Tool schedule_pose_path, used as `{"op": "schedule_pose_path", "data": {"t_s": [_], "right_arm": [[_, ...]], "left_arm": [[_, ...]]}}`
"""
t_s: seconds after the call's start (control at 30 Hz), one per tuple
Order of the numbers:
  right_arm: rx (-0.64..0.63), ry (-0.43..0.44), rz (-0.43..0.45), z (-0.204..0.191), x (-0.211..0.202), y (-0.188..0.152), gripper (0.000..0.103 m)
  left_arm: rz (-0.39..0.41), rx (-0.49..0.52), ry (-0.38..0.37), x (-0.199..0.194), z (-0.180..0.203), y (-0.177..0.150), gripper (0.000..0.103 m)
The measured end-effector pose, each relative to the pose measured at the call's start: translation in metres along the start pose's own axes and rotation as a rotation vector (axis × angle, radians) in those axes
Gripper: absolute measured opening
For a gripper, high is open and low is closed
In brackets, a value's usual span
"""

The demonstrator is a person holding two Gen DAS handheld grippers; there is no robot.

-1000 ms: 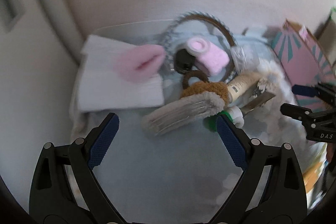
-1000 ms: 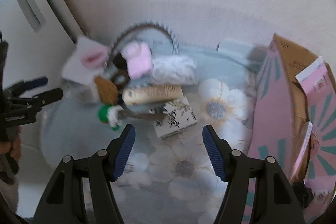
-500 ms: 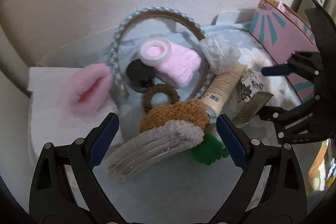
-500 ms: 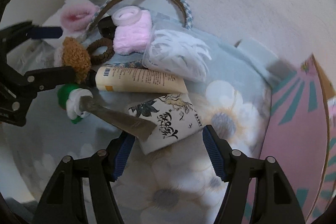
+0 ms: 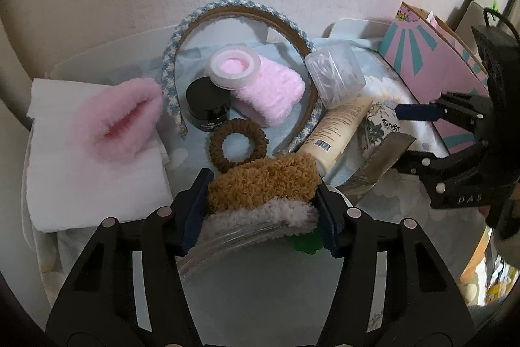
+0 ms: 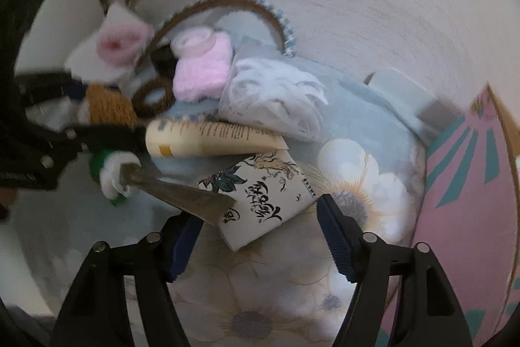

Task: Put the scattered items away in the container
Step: 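Grasp the fuzzy brown hair clip with the left gripper while the right grasps the printed white box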

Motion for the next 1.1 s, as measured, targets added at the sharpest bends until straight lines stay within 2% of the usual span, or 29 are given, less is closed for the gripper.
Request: {"op": "schedule_pose_path", "data": {"t_s": [0.17,0.2,0.23,0.27,0.43,0.5,0.57,0.6,0.67,0.77,0.93,1.1], "right_arm": [[0.084,0.014,0.03,0.012,-0.014,-0.008,0.064],[0.089,0.017,0.035,0.012,-0.019,-0.008,0.06],[0.089,0.016,0.037,0.012,-0.025,-0.009,0.044],[0.087,0.012,0.037,0.013,-0.028,-0.009,0.039],[0.091,0.026,0.041,-0.003,-0.041,-0.017,0.029],[0.115,0.01,0.009,-0.004,-0.035,-0.02,0.029],[0.174,-0.026,-0.018,0.002,-0.009,-0.003,0.031],[0.207,-0.041,-0.029,0.004,-0.005,-0.005,0.034],[0.242,-0.057,-0.03,0.004,-0.002,-0.008,0.048],[0.252,-0.074,-0.023,-0.003,0.002,-0.01,0.053],[0.24,-0.152,-0.013,-0.006,0.012,-0.009,0.053],[0.281,-0.164,-0.009,0.001,0.019,0.001,0.055]], "left_arm": [[0.023,-0.055,-0.012,-0.014,-0.005,0.001,0.053],[0.027,-0.064,-0.015,-0.017,-0.006,0.001,0.052],[0.032,-0.078,-0.018,-0.021,-0.007,0.001,0.052],[0.036,-0.088,-0.016,-0.024,-0.008,0.001,0.052],[0.054,-0.125,-0.016,-0.038,-0.009,0.0,0.052],[0.057,-0.137,-0.018,-0.04,-0.008,-0.002,0.052],[0.062,-0.145,-0.021,-0.042,-0.006,-0.004,0.052],[0.063,-0.15,-0.023,-0.041,-0.005,-0.006,0.052],[0.061,-0.156,-0.026,-0.04,-0.005,-0.008,0.052],[0.057,-0.174,-0.029,-0.037,-0.007,-0.011,0.052],[0.065,-0.201,-0.039,-0.037,-0.01,-0.011,0.052],[0.07,-0.212,-0.044,-0.039,-0.012,-0.011,0.052]]}}
Point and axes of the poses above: each gripper's, at about its wrist camera, not at the fingertips, and x roughly the way its jaws point, z to its right, y to its top, the point moved 7 cm from there along x, roughly the way its jaws point, and after that the axes turned 4 degrees about -y, right-handed, at the moved point
